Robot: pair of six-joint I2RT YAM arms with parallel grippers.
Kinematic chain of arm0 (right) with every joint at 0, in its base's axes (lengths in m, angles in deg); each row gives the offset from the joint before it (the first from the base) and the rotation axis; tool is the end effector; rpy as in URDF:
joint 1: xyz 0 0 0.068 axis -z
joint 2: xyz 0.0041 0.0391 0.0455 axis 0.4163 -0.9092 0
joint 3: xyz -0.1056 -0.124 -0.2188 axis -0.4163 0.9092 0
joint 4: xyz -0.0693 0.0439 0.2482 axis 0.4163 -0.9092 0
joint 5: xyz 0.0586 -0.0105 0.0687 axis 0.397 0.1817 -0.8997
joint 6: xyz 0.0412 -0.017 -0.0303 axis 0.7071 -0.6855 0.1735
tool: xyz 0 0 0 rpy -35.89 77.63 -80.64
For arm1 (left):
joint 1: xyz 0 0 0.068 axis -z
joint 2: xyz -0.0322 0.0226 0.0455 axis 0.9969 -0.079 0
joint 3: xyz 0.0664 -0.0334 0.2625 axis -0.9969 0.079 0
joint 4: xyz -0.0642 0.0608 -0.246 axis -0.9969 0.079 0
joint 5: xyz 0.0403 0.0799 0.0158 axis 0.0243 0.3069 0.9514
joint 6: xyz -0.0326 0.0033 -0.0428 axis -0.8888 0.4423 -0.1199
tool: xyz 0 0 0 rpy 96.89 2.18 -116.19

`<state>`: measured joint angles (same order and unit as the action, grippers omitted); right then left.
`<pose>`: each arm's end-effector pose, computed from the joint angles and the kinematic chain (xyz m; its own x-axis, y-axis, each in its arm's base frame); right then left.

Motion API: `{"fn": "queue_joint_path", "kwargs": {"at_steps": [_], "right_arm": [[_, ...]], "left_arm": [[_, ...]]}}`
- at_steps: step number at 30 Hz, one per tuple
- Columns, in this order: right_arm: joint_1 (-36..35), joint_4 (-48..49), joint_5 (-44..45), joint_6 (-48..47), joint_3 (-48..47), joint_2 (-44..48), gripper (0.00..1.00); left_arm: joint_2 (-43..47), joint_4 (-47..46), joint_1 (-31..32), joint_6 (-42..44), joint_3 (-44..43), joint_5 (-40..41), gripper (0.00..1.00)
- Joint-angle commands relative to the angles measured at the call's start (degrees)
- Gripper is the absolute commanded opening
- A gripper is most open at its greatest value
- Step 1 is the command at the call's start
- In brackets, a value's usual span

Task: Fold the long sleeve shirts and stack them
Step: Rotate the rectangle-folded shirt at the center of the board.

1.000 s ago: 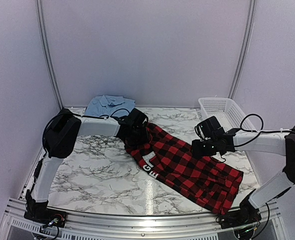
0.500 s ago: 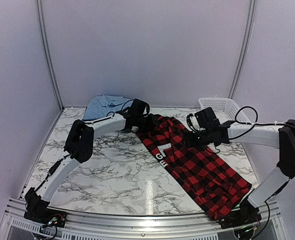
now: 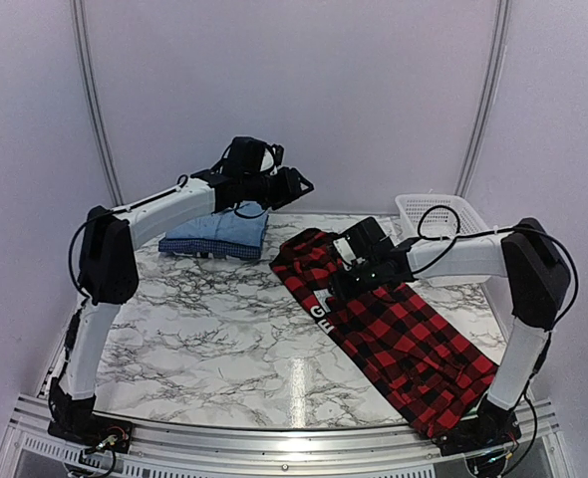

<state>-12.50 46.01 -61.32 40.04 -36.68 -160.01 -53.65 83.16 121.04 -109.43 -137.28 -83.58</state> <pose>0.3083 0.2290 0.1850 -0.7005 -0.3408 -0.6271 -0.4543 0.8905 0.0235 0.4565 -0.3389 0.2872 -0.6732 -0.2478 -0.6967 0.4604 0.5968 -0.6572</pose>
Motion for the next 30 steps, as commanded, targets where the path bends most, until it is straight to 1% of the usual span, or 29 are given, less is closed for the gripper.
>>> {"fn": "queue_joint_path", "kwargs": {"at_steps": [1,5,10,15,18,22,26,28,30], "right_arm": [[-1.73,-1.30,2.32,-1.93,2.03,-0.90,0.62],[-3.95,-2.39,3.64,-1.08,2.62,-1.88,0.64],[-4.47,-6.21,4.25,6.48,-1.31,-8.15,0.64],[-4.42,-7.96,3.92,13.16,-9.56,-15.44,0.64],[-2.59,-9.10,1.39,17.72,-18.39,-21.71,0.64],[0.08,-7.70,-3.72,24.53,-29.14,-28.41,0.64],[-0.04,-8.59,-6.35,28.58,-39.83,-32.34,0.63],[-0.40,-9.57,-3.84,28.18,-40.74,-30.12,0.63],[-0.20,-8.84,-2.31,25.58,-37.21,-25.65,0.65]], "left_arm": [[11.75,-1.08,1.82,4.01,11.52,0.70,0.53],[21.05,-1.06,2.19,4.69,22.99,2.93,0.52],[31.60,-1.08,2.13,5.79,34.32,4.62,0.52],[39.83,-0.99,1.28,6.49,41.94,5.88,0.52],[43.49,-0.59,0.29,6.79,44.65,5.88,0.52],[45.78,-0.12,-0.40,7.01,47.74,5.84,0.52],[46.25,0.06,-0.68,6.26,50.48,6.68,0.52],[45.84,0.06,-0.68,5.10,51.96,6.90,0.52],[44.87,-0.32,-0.45,3.68,53.66,6.49,0.52]]}}
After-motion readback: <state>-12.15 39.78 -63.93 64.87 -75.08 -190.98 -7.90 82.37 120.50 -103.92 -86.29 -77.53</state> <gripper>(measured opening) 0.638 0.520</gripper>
